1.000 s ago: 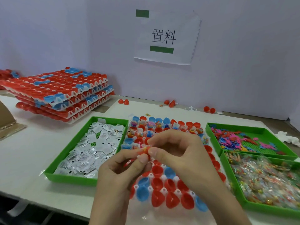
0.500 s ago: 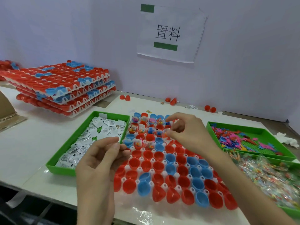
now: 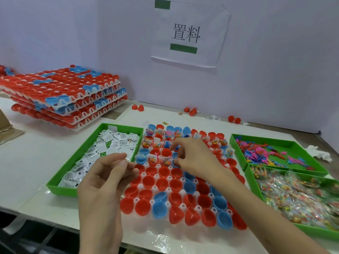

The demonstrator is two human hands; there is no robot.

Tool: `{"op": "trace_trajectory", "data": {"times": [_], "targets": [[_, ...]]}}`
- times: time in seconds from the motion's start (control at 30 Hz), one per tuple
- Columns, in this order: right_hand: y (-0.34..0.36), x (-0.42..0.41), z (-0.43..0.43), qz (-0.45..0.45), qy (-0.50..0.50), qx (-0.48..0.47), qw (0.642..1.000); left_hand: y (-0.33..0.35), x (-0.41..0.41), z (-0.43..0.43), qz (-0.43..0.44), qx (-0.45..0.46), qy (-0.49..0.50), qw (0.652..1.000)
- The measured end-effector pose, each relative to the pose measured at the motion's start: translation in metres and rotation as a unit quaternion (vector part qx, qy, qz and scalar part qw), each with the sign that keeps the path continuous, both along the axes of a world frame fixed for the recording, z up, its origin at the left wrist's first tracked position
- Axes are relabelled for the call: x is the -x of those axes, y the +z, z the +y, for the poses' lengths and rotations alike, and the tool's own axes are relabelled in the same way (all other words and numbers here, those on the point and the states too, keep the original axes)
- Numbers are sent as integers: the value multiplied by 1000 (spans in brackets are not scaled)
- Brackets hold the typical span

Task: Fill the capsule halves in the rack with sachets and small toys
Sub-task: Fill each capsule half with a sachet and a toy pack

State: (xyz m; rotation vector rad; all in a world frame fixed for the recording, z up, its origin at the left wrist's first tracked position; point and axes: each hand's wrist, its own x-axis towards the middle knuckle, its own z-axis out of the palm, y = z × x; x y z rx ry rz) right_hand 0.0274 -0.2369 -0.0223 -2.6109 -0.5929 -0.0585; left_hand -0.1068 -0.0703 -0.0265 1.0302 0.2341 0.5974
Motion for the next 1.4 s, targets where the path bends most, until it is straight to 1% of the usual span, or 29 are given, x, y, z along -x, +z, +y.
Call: {"op": "trace_trajectory", "data": {"times": [0.07,0.13,0.17,0.23,0.3,0.4,0.47,0.5,0.53,0.57,0.63,0.7,0.73,0.87,0.97,1.07,1.2,1.27,1.33,1.4], "targets": [[0,0,2,-2,1,6,1000,-2,0,4,6,-17,11,1000],[1,1,1,6,1,0,1000,-4,-1,13,23,-56,23,998],[1,2,-1,12,2,-7,1000,-5,-1,18,35,-90,24,995],[4,4,-6,24,0,-27,999,-6,-4,29,72,-194,23,978],[12,4,-18,19,-16,-62,998,-4,-14,43,119,-318,19,940],[28,-1,-53,-4,-75,-114,991,-3,-43,64,217,-468,-15,856],[33,-8,-87,-29,-129,-112,985,-6,-62,73,292,-532,-54,793],[32,-12,-105,-43,-166,-104,980,-10,-69,76,315,-549,-67,772],[28,-17,-124,-51,-207,-87,973,-13,-73,77,324,-560,-69,760],[23,-21,-142,-46,-246,-59,966,-16,-75,78,324,-566,-63,755],[12,-26,-173,8,-296,-1,955,-20,-75,77,313,-566,-43,762],[1,-29,-192,55,-310,7,949,-23,-74,77,295,-569,-20,768],[-3,-30,-196,58,-312,1,948,-25,-75,77,289,-571,-11,768],[-18,-30,-199,11,-329,-38,943,-29,-77,78,274,-563,14,780],[-23,-32,-200,-3,-336,-61,940,-30,-76,76,255,-554,42,791],[-27,-31,-201,-21,-339,-86,937,-30,-75,76,247,-556,57,791],[-28,-28,-204,-70,-359,-99,926,-32,-72,75,231,-556,93,793],[-26,-27,-205,-97,-362,-126,919,-33,-68,74,196,-541,121,809],[-22,-27,-205,-127,-357,-176,908,-31,-65,73,151,-517,144,830],[-14,-26,-205,-165,-344,-225,896,-30,-61,72,108,-454,143,873]]}}
